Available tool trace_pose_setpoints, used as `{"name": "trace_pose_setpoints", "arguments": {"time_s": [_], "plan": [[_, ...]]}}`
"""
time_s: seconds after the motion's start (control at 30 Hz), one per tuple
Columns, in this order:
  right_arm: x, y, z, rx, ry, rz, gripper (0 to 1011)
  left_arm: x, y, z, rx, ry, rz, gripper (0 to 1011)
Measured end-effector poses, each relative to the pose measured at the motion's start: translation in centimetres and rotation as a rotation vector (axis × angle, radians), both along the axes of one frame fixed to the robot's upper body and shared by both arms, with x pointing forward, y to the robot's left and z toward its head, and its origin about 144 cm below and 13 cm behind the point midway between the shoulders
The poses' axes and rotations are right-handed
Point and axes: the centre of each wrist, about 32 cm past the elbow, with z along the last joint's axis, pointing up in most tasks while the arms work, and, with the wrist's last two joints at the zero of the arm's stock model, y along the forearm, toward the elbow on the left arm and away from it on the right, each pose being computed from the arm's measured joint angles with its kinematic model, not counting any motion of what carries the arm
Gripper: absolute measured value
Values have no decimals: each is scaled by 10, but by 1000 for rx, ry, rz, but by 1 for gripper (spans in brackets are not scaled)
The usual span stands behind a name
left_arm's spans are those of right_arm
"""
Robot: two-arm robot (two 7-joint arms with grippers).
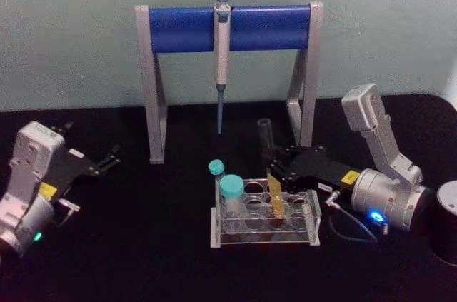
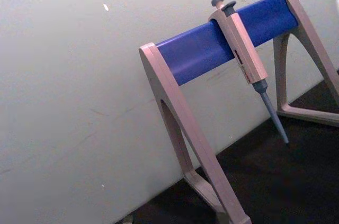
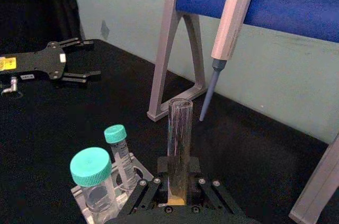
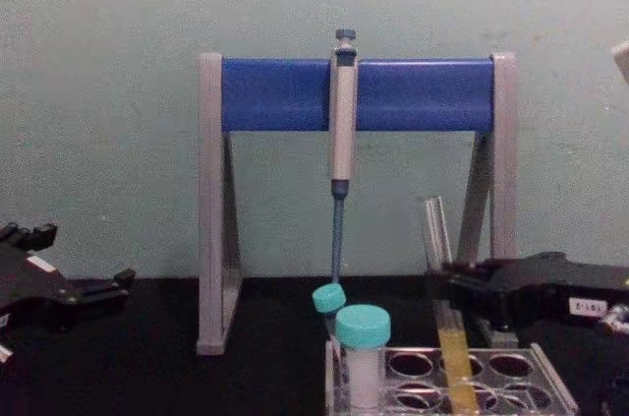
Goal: Pick up the test tube from the test tube rack, shake it, then place it back into the test tube rack.
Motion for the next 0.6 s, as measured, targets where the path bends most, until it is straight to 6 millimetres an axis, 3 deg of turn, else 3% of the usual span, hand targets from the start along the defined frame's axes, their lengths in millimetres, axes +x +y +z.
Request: {"name": "trace_pose_setpoints", "arguments": {"time_s": [0.6], "plan": [[-11,-12,-7,68,-51,8,213,0,0,0,0,0,0,1010]]}}
